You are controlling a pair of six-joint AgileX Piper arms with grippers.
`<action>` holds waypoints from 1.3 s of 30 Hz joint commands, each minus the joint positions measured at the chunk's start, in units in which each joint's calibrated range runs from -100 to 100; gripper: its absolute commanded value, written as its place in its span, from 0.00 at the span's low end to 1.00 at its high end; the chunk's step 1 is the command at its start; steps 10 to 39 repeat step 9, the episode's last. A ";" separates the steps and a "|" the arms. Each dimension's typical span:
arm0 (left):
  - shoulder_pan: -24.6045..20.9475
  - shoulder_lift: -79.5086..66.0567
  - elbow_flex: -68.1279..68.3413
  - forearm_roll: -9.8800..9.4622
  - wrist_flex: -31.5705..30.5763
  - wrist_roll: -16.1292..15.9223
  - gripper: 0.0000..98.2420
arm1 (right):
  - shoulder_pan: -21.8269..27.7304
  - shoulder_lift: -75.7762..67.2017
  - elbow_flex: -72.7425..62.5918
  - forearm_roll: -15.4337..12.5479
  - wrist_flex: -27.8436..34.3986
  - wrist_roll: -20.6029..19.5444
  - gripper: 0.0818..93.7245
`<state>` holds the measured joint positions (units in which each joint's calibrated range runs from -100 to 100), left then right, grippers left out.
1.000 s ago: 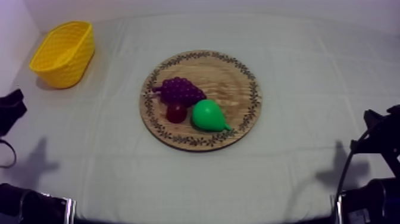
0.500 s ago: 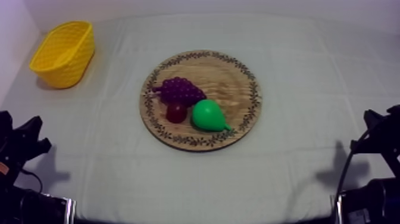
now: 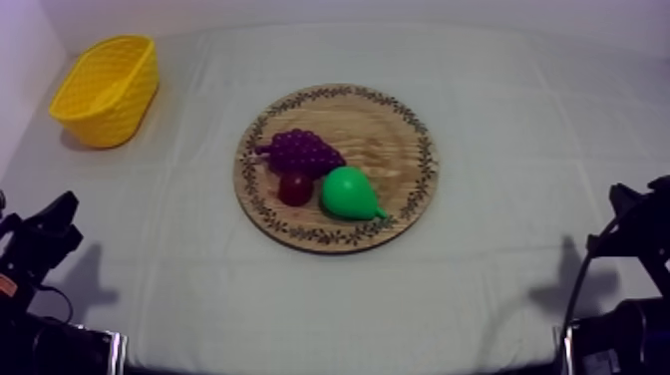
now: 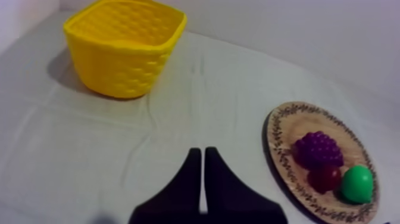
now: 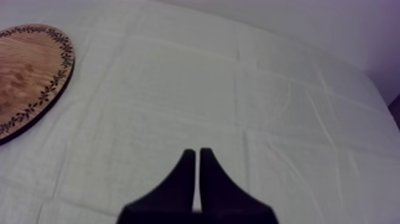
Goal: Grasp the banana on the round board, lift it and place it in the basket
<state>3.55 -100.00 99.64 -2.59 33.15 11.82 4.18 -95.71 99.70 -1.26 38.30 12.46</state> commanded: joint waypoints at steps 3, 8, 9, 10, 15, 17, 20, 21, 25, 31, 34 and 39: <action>0.12 0.01 0.02 0.05 0.00 0.28 0.00 | 0.03 -0.04 -0.03 0.01 0.01 -0.02 0.01; 0.17 0.00 0.02 0.07 0.00 0.07 0.00 | 0.03 -0.04 -0.03 0.01 0.01 -0.03 0.01; 0.17 0.00 0.02 0.08 0.00 0.06 0.00 | 0.03 -0.04 -0.03 0.01 0.01 -0.03 0.01; 0.17 0.00 0.02 0.08 0.00 0.06 0.00 | 0.03 -0.04 -0.03 0.01 0.01 -0.03 0.01; 0.17 0.00 0.02 0.08 0.00 0.06 0.00 | 0.03 -0.04 -0.03 0.01 0.01 -0.03 0.01; 0.17 0.00 0.02 0.08 0.00 0.06 0.00 | 0.03 -0.04 -0.03 0.01 0.01 -0.03 0.01; 0.17 0.00 0.02 0.08 0.00 0.06 0.00 | 0.03 -0.04 -0.03 0.01 0.01 -0.03 0.01; 0.17 0.00 0.02 0.08 0.00 0.06 0.00 | 0.03 -0.04 -0.03 0.01 0.01 -0.03 0.01; 0.17 0.00 0.02 0.08 0.00 0.06 0.00 | 0.03 -0.04 -0.03 0.01 0.01 -0.03 0.01; 0.17 0.00 0.02 0.08 0.00 0.06 0.00 | 0.03 -0.04 -0.03 0.01 0.01 -0.03 0.01; 0.17 0.00 0.02 0.08 0.00 0.06 0.00 | 0.03 -0.04 -0.03 0.01 0.01 -0.03 0.01; 0.17 0.00 0.02 0.08 0.00 0.06 0.00 | 0.03 -0.04 -0.03 0.01 0.01 -0.03 0.01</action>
